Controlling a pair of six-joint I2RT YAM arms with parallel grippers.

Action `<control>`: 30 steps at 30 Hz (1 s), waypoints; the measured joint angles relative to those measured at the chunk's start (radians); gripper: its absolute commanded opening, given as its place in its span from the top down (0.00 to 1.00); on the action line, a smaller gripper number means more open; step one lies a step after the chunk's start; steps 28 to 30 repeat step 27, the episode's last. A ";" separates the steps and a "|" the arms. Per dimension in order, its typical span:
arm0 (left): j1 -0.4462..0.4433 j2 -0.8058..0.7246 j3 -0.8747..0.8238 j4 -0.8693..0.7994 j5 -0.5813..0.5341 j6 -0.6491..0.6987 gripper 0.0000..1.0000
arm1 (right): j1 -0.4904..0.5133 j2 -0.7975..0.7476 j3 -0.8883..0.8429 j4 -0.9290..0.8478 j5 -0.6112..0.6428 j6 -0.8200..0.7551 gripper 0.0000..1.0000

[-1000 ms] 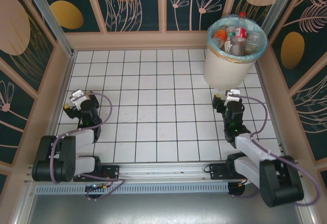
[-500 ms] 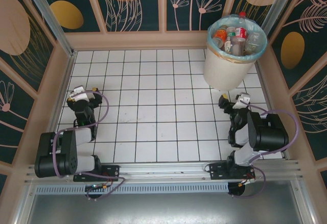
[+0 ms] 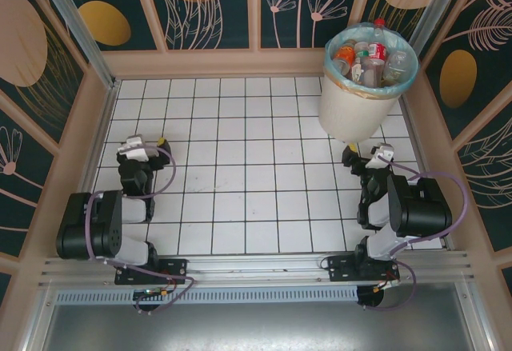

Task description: Put the plastic bottles in the bin

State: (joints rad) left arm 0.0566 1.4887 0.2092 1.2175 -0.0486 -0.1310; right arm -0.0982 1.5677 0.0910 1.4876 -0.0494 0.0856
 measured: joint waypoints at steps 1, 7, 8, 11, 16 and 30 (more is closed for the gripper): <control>-0.012 0.022 0.004 -0.005 -0.001 0.007 0.01 | 0.000 0.000 0.000 0.000 0.000 0.000 0.06; -0.037 0.033 0.010 0.010 -0.005 0.027 0.01 | 0.001 0.000 0.000 0.000 0.006 0.002 0.01; -0.037 0.033 0.010 0.011 -0.008 0.027 0.01 | 0.001 0.000 0.000 0.000 0.006 0.003 0.01; -0.037 0.033 0.012 0.013 -0.011 0.028 0.01 | 0.001 0.000 0.000 0.000 0.006 0.003 0.01; -0.037 0.033 0.012 0.013 -0.012 0.033 0.01 | 0.001 0.000 0.000 0.000 0.006 0.002 0.01; -0.037 0.033 0.013 0.013 -0.012 0.034 0.01 | 0.001 0.000 0.000 0.000 0.006 0.002 0.01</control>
